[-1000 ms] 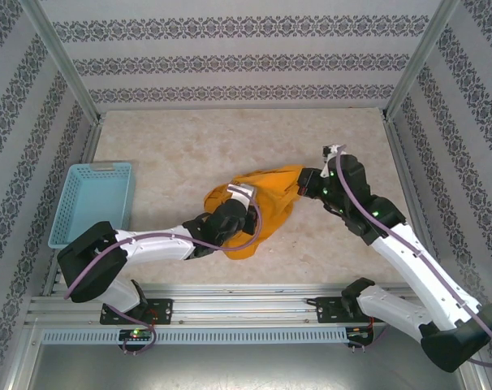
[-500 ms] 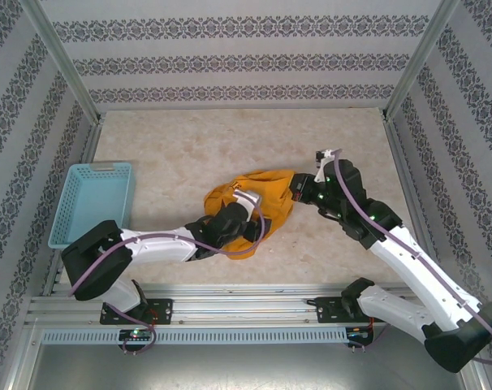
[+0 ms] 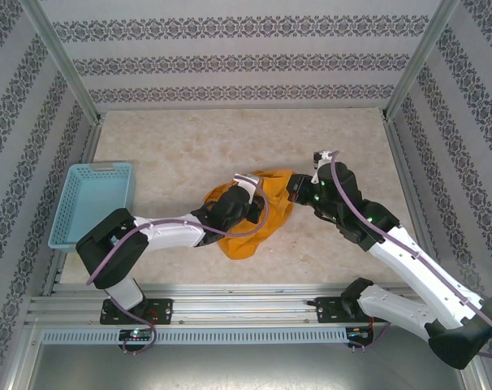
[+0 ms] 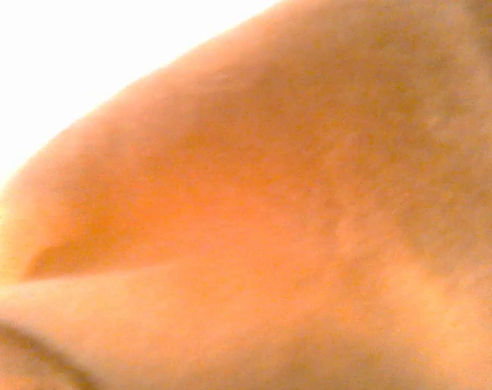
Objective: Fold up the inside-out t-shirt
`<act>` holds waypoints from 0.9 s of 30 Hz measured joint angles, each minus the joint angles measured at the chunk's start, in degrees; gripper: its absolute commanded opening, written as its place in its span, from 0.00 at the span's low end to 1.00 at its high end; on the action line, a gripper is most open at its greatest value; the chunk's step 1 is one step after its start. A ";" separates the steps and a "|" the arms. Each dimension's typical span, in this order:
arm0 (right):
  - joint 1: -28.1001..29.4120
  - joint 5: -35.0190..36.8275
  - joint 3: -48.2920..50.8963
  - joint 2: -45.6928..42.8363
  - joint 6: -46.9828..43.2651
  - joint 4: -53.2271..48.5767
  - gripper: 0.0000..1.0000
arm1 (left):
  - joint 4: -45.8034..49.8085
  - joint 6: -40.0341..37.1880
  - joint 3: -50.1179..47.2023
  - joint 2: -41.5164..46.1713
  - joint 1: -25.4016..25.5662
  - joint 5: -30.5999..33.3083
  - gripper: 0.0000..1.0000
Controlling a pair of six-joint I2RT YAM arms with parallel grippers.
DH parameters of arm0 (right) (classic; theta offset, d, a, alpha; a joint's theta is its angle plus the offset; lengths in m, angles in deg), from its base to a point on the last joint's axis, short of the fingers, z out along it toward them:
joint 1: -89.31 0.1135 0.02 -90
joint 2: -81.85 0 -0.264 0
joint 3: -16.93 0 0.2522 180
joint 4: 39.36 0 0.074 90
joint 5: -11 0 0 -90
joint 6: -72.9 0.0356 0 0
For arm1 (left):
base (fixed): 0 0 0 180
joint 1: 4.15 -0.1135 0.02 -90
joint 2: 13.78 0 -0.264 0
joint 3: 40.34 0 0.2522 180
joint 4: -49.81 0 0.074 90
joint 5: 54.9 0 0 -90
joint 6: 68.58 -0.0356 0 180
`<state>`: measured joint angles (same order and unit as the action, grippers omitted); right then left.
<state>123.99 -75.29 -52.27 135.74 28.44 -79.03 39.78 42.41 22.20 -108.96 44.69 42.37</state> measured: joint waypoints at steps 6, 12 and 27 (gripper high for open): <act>-5.46 0.98 1.90 -2.56 1.77 -2.10 0.00 | 0.13 -0.44 -1.40 2.80 -0.96 0.42 0.00; -7.58 0.76 2.36 -2.58 1.88 -3.28 0.00 | 0.52 -1.14 -2.45 5.97 -2.93 -0.46 0.00; -7.82 -5.88 2.69 -1.75 1.97 -0.28 0.00 | 20.04 -9.07 21.51 0.96 -16.57 -6.78 0.09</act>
<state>116.16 -81.17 -49.58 133.99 30.40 -79.32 59.82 33.34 43.70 -107.99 28.12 35.60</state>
